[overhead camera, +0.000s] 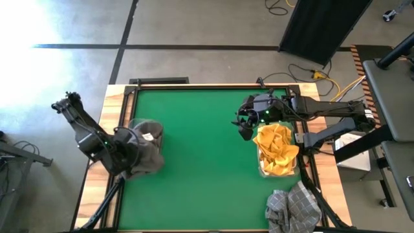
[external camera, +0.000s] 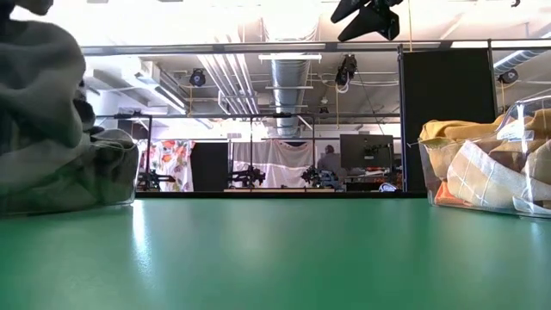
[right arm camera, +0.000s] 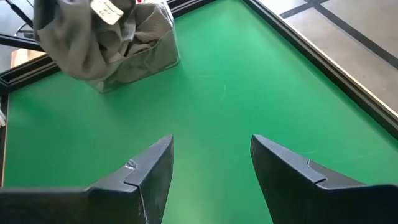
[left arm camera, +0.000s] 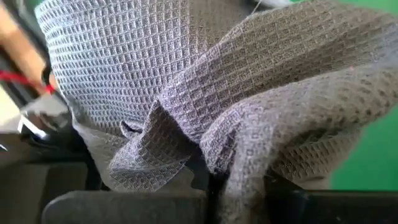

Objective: Sort microfiber towel by color & place in baskets
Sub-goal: Put the gray microfiber towel into the left transparent bin

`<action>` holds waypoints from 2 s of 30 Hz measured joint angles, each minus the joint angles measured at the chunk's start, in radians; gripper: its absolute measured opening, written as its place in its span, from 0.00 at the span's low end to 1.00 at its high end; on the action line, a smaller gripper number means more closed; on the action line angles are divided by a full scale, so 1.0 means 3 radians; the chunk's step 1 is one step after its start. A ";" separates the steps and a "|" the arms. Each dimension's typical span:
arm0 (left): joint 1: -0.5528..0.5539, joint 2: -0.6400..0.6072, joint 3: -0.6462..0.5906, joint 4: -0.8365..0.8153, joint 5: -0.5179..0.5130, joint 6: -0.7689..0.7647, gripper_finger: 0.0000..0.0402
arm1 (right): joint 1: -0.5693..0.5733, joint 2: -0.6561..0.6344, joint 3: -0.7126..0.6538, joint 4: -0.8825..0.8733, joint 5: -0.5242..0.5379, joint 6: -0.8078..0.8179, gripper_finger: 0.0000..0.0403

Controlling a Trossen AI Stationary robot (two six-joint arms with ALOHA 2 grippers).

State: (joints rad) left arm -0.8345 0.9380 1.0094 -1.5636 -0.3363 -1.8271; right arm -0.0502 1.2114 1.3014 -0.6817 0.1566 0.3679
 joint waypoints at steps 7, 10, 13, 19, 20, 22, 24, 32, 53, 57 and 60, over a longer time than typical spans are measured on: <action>0.0102 -0.0090 -0.0476 0.0266 0.0243 -0.0654 0.02 | 0.0000 0.0000 0.0000 0.0022 0.0000 -0.0001 0.51; 0.0221 -0.0082 -0.0696 0.0530 0.0585 -0.0503 0.02 | 0.0000 0.0000 0.0000 0.0022 0.0001 -0.0003 0.51; 0.0353 -0.0084 -0.0901 0.0901 0.0835 -0.0229 0.02 | -0.0001 0.0000 0.0000 0.0021 0.0001 -0.0006 0.51; 0.0873 0.0008 -0.0912 0.1023 0.1292 0.0422 0.02 | -0.0003 0.0000 0.0000 0.0022 0.0005 -0.0052 0.51; 0.1011 0.0014 -0.0904 0.1027 0.1389 0.0567 0.02 | -0.0003 0.0000 0.0000 0.0022 0.0006 -0.0067 0.51; 0.1304 0.0025 -0.0907 0.1065 0.1564 0.0895 0.02 | -0.0003 0.0000 0.0000 0.0022 0.0008 -0.0089 0.51; 0.1550 0.0080 -0.0912 0.1124 0.1650 0.1256 0.02 | -0.0003 0.0000 0.0000 0.0022 0.0008 -0.0090 0.51; 0.2018 0.0507 -0.0694 0.1228 0.1716 0.3117 0.02 | -0.0003 0.0000 0.0000 0.0018 0.0008 -0.0090 0.51; 0.2149 0.2174 -0.0756 0.1574 0.2270 0.4554 0.05 | 0.0000 0.0000 0.0000 -0.0100 0.0004 0.0022 0.51; 0.2146 0.2086 -0.0781 0.1576 0.2244 0.4343 0.11 | 0.0003 0.0000 0.0000 -0.0210 0.0003 0.0061 0.51; 0.2152 0.1927 -0.0792 0.1564 0.2184 0.4157 0.18 | 0.0037 0.0000 0.0000 -0.0247 0.0001 -0.0009 0.51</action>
State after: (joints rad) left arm -0.1890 1.5161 0.7717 -1.0944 0.3190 -0.5801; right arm -0.0391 1.2114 1.3014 -0.7558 0.1569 0.3653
